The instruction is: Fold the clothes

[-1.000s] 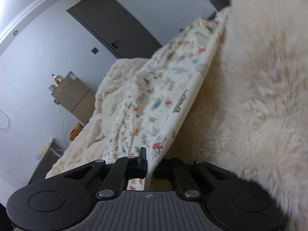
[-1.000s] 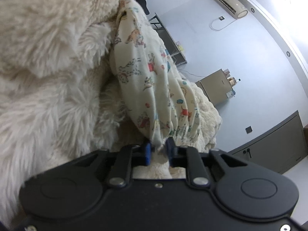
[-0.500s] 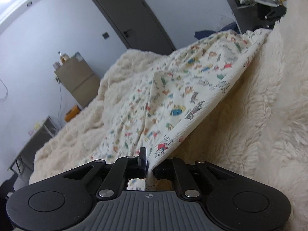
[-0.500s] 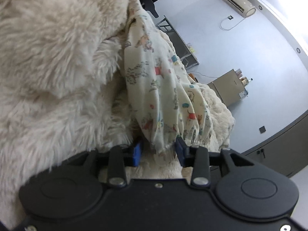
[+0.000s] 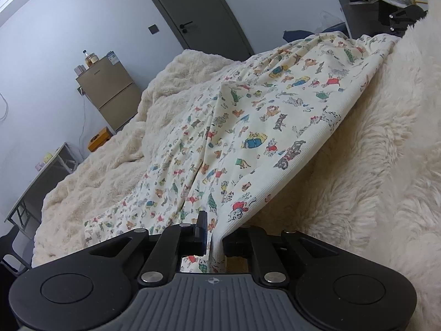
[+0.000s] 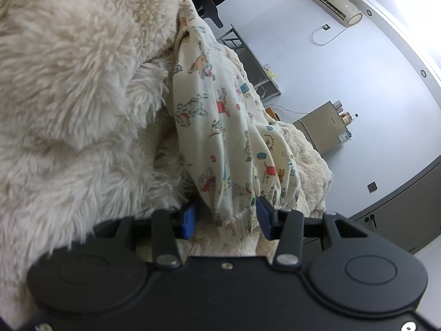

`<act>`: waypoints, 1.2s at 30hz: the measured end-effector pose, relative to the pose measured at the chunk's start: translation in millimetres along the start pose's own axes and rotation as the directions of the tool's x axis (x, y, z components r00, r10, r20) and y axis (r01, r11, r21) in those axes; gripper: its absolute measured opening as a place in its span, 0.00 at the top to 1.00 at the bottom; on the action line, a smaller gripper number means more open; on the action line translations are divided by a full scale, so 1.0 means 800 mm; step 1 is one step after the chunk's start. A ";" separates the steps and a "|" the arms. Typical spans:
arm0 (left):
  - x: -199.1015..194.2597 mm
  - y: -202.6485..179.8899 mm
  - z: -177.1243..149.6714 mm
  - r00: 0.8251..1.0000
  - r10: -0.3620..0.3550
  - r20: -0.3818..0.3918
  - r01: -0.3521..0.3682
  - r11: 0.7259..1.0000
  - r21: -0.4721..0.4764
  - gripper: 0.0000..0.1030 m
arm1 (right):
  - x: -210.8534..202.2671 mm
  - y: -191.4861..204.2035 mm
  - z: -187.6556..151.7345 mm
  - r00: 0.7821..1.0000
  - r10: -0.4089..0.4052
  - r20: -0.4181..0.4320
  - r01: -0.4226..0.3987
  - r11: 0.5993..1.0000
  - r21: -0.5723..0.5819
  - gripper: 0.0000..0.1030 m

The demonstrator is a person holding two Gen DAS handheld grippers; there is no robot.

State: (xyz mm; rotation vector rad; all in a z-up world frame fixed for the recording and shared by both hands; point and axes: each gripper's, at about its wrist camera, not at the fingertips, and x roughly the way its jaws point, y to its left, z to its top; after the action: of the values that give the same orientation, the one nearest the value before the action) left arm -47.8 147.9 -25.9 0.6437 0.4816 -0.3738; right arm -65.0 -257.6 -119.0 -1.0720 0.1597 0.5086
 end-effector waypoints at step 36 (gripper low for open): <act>0.228 0.199 0.316 0.997 -0.026 0.069 0.039 0.980 -0.194 0.99 | 0.155 -0.351 -0.091 0.942 0.161 0.296 -0.335 0.541 0.771 0.92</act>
State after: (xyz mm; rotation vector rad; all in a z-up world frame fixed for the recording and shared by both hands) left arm 255.8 68.9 129.3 0.4323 0.4591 -0.3726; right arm 184.5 -387.3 24.8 -0.0593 0.3448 0.6971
